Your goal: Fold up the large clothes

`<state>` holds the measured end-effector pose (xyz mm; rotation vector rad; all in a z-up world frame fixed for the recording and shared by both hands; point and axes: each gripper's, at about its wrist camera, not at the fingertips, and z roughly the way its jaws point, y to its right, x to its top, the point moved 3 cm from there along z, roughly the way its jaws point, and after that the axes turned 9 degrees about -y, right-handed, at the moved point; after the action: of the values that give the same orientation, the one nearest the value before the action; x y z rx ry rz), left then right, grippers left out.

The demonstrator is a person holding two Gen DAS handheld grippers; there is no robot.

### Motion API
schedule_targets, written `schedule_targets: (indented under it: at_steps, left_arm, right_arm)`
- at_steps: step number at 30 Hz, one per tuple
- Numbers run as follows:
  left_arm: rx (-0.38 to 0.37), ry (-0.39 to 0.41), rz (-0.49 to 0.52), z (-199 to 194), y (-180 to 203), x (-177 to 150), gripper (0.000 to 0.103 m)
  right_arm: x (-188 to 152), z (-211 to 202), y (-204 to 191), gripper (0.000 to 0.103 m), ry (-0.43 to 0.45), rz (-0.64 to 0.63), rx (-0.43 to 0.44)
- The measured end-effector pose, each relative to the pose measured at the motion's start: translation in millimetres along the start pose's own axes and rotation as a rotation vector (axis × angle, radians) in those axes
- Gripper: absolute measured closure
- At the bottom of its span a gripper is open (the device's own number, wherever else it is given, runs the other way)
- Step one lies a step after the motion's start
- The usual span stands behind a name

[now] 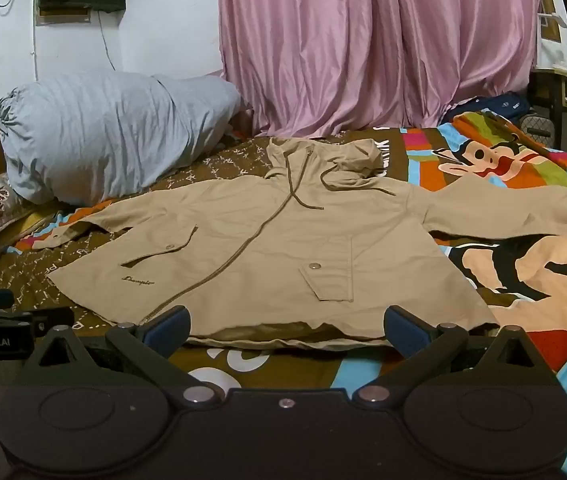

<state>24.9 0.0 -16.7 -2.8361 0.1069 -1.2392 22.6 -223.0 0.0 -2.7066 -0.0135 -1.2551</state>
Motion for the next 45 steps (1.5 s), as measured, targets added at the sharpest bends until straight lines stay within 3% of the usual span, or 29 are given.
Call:
schedule_targets:
  at_steps: [45]
  left_arm:
    - [0.0, -0.001, 0.0, 0.0, 0.0, 0.0, 0.0]
  right_arm:
    - [0.2, -0.3, 3.2, 0.001, -0.005, 0.014, 0.01]
